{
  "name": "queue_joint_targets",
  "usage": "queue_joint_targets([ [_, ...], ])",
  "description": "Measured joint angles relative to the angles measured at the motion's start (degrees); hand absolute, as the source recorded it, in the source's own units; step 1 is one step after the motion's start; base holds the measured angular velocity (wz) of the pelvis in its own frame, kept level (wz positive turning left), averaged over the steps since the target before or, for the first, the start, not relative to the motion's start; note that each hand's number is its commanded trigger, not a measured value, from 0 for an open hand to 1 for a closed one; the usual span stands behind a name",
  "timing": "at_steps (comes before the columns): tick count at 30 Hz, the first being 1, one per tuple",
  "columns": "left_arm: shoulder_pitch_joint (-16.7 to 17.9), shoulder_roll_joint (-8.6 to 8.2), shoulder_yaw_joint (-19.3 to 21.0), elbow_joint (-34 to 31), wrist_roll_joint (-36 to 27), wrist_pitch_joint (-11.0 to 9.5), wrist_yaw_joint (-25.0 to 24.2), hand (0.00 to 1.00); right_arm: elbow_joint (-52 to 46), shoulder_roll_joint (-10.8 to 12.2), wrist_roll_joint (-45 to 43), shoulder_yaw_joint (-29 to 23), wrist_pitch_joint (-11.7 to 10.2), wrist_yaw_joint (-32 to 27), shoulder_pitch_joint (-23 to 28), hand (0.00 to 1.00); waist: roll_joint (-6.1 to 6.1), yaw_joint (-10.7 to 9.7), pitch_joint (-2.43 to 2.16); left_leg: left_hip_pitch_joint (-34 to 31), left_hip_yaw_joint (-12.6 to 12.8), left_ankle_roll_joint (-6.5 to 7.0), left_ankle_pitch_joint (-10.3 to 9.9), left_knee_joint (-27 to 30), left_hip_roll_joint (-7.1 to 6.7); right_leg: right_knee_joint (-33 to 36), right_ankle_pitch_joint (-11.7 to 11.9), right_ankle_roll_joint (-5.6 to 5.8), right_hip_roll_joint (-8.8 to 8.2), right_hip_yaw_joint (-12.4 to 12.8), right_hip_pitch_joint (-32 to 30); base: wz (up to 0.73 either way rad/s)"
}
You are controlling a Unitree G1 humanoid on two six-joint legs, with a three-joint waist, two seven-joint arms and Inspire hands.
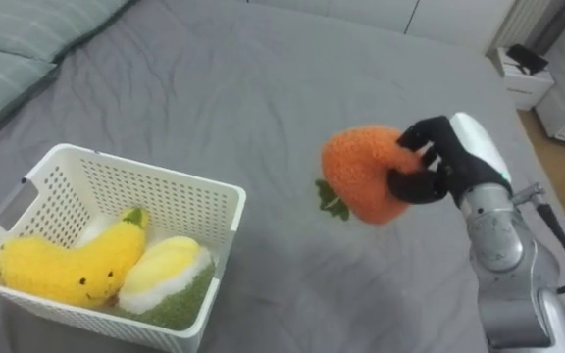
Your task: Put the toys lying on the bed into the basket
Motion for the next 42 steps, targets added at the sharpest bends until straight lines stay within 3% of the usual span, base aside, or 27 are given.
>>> queue_joint_targets([
  [8, 1.0, 0.16, -0.5, -0.9, -0.1, 0.0, 0.0, 0.0, -5.3, 0.0, -1.8, 1.0, 0.8, -0.1, -3.2, 1.0, -0.29, 1.6, 0.06, -1.2, 0.0, 0.03, 0.0, 0.0, -0.05, 0.3, 0.0, 0.01, -0.13, 0.0, -1.4, 0.0],
  [17, 0.3, 0.0, -0.7, 0.1, 1.0, -0.6, -0.3, 0.0, -10.5, 0.6, -3.8, 9.3, 2.1, 1.8, -12.2, 1.0, -0.58, 4.5, 0.55, -2.0, -0.1, 0.07, 0.1, -0.2, -0.02, 0.1, 0.0, 0.03, -0.21, -1.3, -1.8, 0.03],
  [20, 0.1, 0.04, -0.8, 0.3, 1.1, -0.6, -0.3, 0.0, -10.7, 0.9, -4.0, 12.7, 2.6, 2.8, -15.2, 1.0, -0.85, 5.8, 0.41, -2.0, -0.9, 0.07, 0.1, -0.1, -0.09, -0.1, 0.0, 0.03, -0.23, -2.1, -1.6, 0.12],
  [27, -1.1, 0.17, -2.9, 1.5, 1.2, 0.8, -0.3, 0.0, -11.0, 3.4, -3.9, 20.3, 4.9, 6.3, -20.3, 1.0, -1.18, 9.5, 0.9, -2.6, -3.4, 0.02, 0.1, 0.4, -0.47, -1.0, 0.0, 0.06, -0.28, -3.9, -0.6, 0.17],
  [34, -2.7, -0.34, -3.3, 1.3, 1.1, 1.6, -0.4, 0.0, -8.5, 3.7, -4.0, 27.6, 5.2, 9.8, -20.4, 1.0, -1.92, 14.4, 0.94, -4.2, -5.6, 0.13, 0.3, 1.7, -1.05, -0.9, 0.0, 0.1, -0.83, -7.1, -0.9, 0.16],
  [40, -3.4, 0.26, -3.6, 1.3, 1.2, 2.7, 0.4, 0.0, -1.5, 5.7, -3.9, 31.5, 6.0, 11.2, -20.4, 1.0, -2.46, 16.4, 1.18, -5.1, -7.4, 0.12, 0.6, 2.1, -1.47, -0.9, -0.1, 0.15, -1.1, -8.3, -0.6, 0.16],
  [41, -3.5, 0.33, -3.7, 1.3, 1.3, 2.8, 0.4, 0.0, -0.6, 5.9, -3.9, 31.6, 6.1, 11.3, -20.4, 0.98, -2.53, 16.5, 1.21, -5.2, -7.7, 0.1, 0.6, 2.2, -1.56, -0.9, -0.1, 0.16, -1.1, -8.3, -0.7, 0.2],
  [42, -3.7, 0.39, -3.9, 1.3, 1.9, 2.9, 0.4, 0.0, 1.2, 6.1, -4.4, 31.6, 6.2, 11.3, -20.4, 0.75, -2.72, 16.9, 1.27, -5.4, -8.1, 0.08, 0.9, 2.2, -1.7, -0.9, -0.1, 0.23, -1.13, -8.2, -0.9, 0.14],
])
